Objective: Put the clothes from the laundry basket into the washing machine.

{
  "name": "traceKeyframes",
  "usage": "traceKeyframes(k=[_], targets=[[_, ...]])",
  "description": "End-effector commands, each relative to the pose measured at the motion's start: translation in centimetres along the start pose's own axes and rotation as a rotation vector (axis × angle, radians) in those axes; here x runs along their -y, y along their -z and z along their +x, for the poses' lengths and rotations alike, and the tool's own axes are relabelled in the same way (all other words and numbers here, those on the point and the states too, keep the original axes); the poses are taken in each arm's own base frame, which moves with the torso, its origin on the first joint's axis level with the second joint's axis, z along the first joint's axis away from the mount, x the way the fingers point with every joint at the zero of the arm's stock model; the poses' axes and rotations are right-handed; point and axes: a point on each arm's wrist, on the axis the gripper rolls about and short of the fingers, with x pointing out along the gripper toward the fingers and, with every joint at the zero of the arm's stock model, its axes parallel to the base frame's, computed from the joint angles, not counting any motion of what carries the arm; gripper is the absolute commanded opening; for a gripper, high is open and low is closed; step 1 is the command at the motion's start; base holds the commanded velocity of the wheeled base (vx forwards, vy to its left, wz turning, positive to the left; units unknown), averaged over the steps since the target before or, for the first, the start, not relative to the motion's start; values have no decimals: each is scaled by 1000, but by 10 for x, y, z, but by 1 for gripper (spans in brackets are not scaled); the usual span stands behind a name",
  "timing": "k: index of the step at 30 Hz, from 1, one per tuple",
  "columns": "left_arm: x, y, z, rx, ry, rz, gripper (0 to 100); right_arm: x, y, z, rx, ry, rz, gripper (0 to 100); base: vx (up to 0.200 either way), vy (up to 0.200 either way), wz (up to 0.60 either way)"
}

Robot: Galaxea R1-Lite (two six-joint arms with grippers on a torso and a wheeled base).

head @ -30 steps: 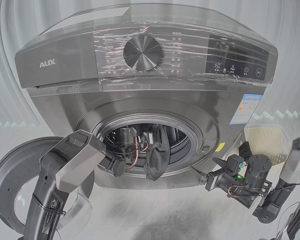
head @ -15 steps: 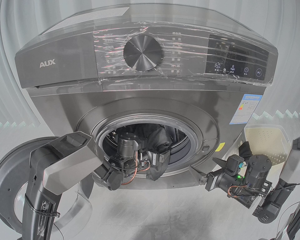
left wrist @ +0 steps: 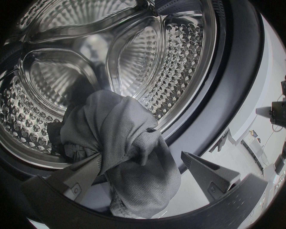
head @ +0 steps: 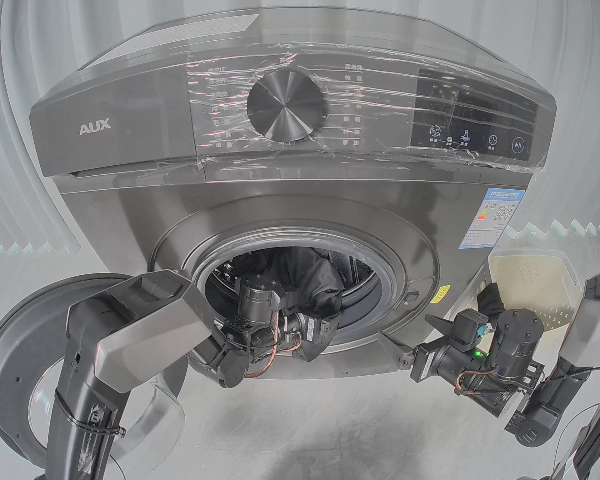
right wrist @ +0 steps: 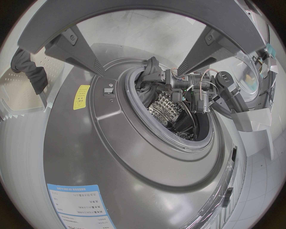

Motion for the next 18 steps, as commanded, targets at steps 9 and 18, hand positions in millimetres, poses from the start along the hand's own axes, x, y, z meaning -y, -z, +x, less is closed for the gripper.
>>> traceKeyframes(k=[9, 18], targets=[[-2, 23, 17, -23, -3, 11, 100, 0, -1, 0, 3, -1, 1, 100, 0, 0, 0], [-4, 26, 23, -13, -13, 27, 0, -1, -1, 0, 4, -3, 1, 100, 0, 0, 0]])
